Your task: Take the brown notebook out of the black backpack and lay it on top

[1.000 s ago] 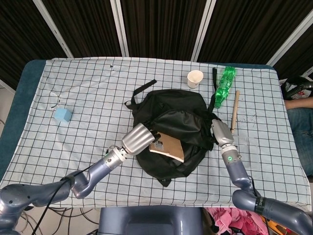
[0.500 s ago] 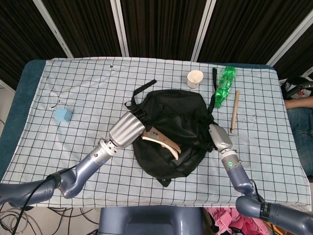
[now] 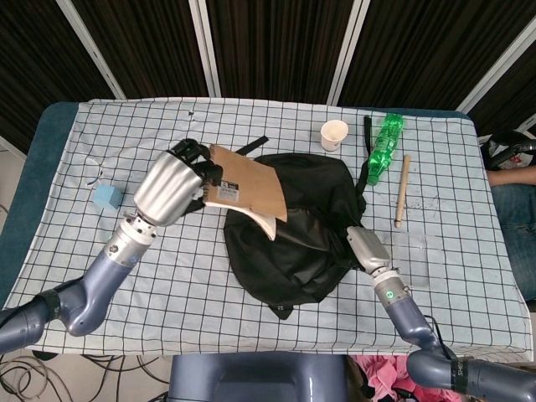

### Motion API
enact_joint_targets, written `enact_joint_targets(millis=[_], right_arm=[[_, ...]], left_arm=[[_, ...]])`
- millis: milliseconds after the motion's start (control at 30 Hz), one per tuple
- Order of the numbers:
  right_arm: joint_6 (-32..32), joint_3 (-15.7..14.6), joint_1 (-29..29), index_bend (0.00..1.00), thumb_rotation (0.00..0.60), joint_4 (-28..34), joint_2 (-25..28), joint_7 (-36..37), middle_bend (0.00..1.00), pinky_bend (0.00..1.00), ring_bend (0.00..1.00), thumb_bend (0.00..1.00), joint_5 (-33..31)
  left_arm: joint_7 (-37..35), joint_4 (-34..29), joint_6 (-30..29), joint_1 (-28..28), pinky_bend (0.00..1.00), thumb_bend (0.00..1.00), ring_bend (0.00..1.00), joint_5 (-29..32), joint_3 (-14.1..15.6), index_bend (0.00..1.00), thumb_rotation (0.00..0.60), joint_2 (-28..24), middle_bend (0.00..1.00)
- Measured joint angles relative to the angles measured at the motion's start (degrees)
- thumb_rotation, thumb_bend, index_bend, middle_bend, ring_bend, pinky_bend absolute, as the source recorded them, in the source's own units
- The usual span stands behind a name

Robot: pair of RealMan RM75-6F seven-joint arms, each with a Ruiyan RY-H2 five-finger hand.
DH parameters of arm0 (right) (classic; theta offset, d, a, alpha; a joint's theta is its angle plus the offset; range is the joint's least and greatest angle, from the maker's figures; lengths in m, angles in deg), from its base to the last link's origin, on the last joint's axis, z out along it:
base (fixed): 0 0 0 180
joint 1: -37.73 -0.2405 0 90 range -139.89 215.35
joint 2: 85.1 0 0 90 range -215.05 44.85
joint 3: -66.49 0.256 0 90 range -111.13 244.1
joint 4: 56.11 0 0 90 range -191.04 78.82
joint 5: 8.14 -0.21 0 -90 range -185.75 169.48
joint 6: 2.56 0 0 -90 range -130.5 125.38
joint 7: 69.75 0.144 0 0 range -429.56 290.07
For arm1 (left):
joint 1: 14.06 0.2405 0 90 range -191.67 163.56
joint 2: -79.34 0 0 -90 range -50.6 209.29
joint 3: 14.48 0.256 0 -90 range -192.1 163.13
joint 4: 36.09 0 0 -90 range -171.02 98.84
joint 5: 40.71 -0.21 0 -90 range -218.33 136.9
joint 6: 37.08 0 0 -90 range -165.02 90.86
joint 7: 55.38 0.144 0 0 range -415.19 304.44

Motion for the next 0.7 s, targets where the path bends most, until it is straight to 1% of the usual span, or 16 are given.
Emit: enact_joint_targets(millis=[100, 133, 167, 200, 267, 367, 467, 567, 700], right_arm=[[0.08, -1.98, 0.38, 0.61, 0.6, 2.17, 0.45, -1.4, 0.08, 0.12, 0.07, 0.48, 1.15], [0.13, -2.64, 0.52, 0.57, 0.6, 2.86, 0.62, -1.75, 0.07, 0.12, 0.07, 0.43, 1.65], [0.19, -3.29, 0.66, 0.51, 0.6, 3.53, 0.78, -2.06, 0.06, 0.12, 0.07, 0.38, 2.16], [0.28, -4.14, 0.87, 0.46, 0.6, 4.39, 1.01, -2.4, 0.05, 0.12, 0.06, 0.35, 2.87], [0.45, -5.47, 1.17, 0.33, 0.6, 5.66, 1.46, -2.91, 0.02, 0.12, 0.05, 0.29, 4.19], [0.73, -7.69, 1.64, 0.21, 0.6, 7.81, 2.59, -3.69, 0.01, 0.12, 0.04, 0.23, 6.98], [1.09, -9.51, 2.06, 0.13, 0.6, 10.19, 4.15, -3.8, 0.01, 0.12, 0.04, 0.19, 9.64], [1.23, -10.09, 2.38, 0.08, 0.6, 11.47, 5.26, -2.29, 0.01, 0.12, 0.04, 0.18, 11.08], [0.9, -10.24, 2.79, 0.06, 0.6, 11.15, 5.73, 1.6, 0.01, 0.12, 0.04, 0.15, 13.48]], left_arm=[[0.24, 0.04, -0.26, 1.59, 0.38, 0.51, 0.4, 2.37, -0.78, 0.65, 0.6, -2.87, 0.7], [0.06, 0.34, -0.31, 2.03, 0.38, 0.51, 0.4, 2.86, -0.87, 0.65, 0.6, -3.35, 0.7], [-0.22, 0.72, -0.35, 2.33, 0.38, 0.51, 0.4, 3.15, -0.9, 0.65, 0.6, -3.67, 0.7], [-0.49, 1.13, -0.36, 2.5, 0.38, 0.51, 0.4, 3.39, -0.91, 0.65, 0.6, -3.83, 0.7], [-1.3, 2.42, -0.23, 2.79, 0.38, 0.51, 0.4, 3.99, -0.83, 0.65, 0.6, -3.91, 0.7], [-2.91, 4.81, -0.11, 3.09, 0.38, 0.51, 0.4, 4.46, -0.54, 0.65, 0.6, -3.6, 0.7], [-4.54, 7.19, -0.04, 3.23, 0.38, 0.51, 0.4, 4.44, 0.03, 0.65, 0.6, -2.64, 0.7], [-5.43, 9.32, 0.23, 3.14, 0.37, 0.51, 0.4, 4.32, 0.72, 0.65, 0.6, -1.25, 0.69], [-6.24, 11.87, 0.71, 2.76, 0.37, 0.51, 0.4, 4.29, 1.43, 0.65, 0.6, 0.99, 0.69]])
